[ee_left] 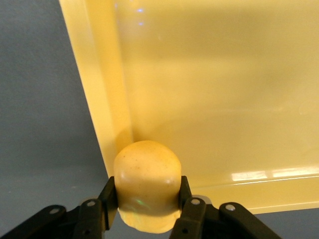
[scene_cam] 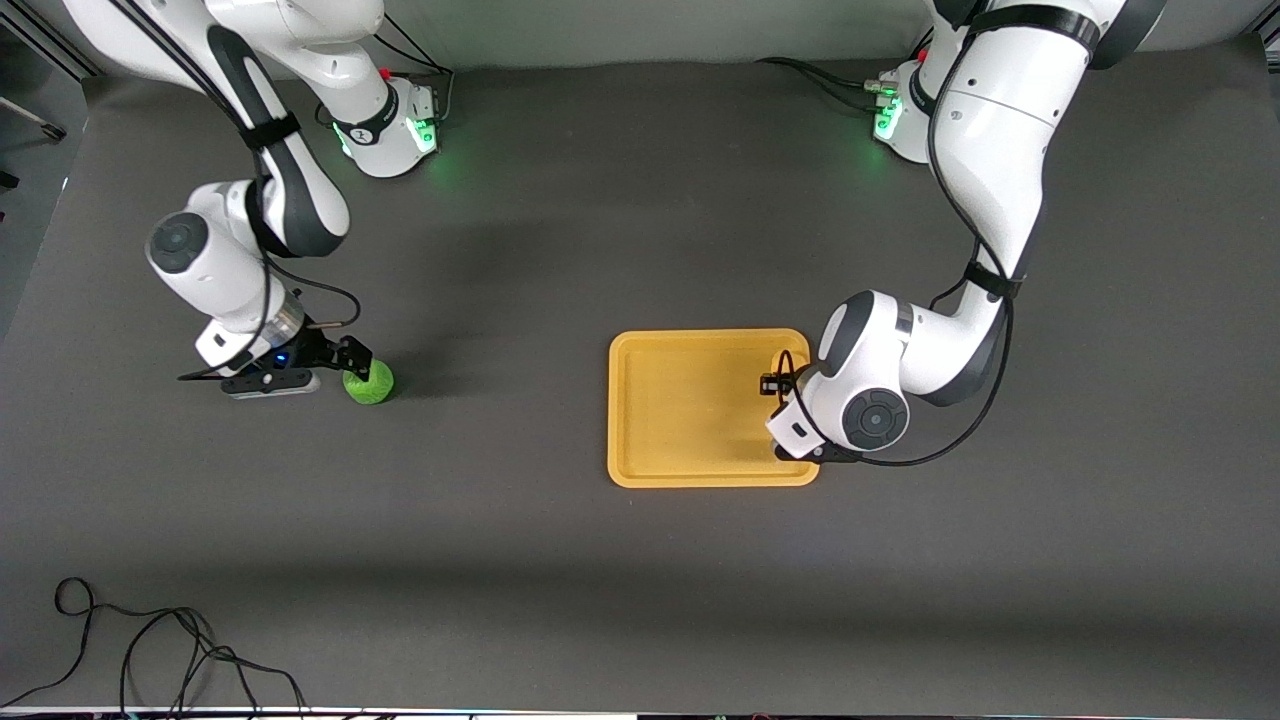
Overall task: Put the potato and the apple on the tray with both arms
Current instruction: 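Lower the potato onto the tray while the right gripper grasps the apple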
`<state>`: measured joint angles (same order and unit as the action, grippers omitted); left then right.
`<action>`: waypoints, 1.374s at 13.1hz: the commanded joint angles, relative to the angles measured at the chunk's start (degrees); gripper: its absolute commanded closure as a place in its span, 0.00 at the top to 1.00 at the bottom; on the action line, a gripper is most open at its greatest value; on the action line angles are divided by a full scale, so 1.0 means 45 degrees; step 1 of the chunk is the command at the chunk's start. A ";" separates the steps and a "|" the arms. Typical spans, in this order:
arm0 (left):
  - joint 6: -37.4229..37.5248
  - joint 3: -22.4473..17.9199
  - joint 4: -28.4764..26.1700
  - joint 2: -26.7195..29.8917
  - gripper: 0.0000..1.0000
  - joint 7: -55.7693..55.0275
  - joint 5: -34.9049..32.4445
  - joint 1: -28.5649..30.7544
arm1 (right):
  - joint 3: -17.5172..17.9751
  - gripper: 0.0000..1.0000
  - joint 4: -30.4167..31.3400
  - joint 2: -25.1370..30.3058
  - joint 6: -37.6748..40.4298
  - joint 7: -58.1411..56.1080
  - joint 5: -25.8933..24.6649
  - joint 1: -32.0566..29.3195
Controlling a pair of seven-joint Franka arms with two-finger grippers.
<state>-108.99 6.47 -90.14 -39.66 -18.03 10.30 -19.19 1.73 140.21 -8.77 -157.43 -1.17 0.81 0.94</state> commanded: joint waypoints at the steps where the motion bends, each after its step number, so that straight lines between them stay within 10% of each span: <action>1: -0.0213 -0.0110 0.0207 -0.0132 0.11 -0.0542 -0.0219 -0.0188 | -0.0051 1.00 0.0230 -0.0879 -0.1264 -0.0208 -0.0005 0.0064; 2: -0.0388 -0.0110 0.0188 -0.0171 0.36 -0.0737 -0.0258 -0.0189 | -0.0032 1.00 0.0249 -0.1076 -0.1382 -0.0208 -0.0005 0.0064; 6: -0.0643 -0.0110 0.0188 -0.0230 0.82 -0.0759 -0.0258 -0.0325 | 0.0007 0.91 0.0230 -0.1448 -0.1326 -0.0189 -0.0005 0.0064; 8: -0.0643 -0.0110 0.0188 -0.0211 0.85 -0.0759 -0.0258 -0.0306 | 0.0046 0.30 0.0210 -0.1313 -0.0956 -0.0150 -0.0005 0.0064; 12: -0.0332 -0.0227 0.0324 0.0430 0.96 -0.0700 -0.0278 -0.0073 | 0.0163 0.26 -0.0897 -0.0027 0.2081 -0.0032 0.0015 0.0160; 18: -0.0273 -0.0403 0.0422 0.3222 1.00 0.0839 -0.1156 0.2599 | 0.0183 0.26 -0.6654 0.1188 1.0226 -0.0033 0.0074 0.0259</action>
<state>-111.37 4.39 -86.69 -30.21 -17.23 6.48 -11.00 2.67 118.38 -3.20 -119.84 -1.17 0.84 1.62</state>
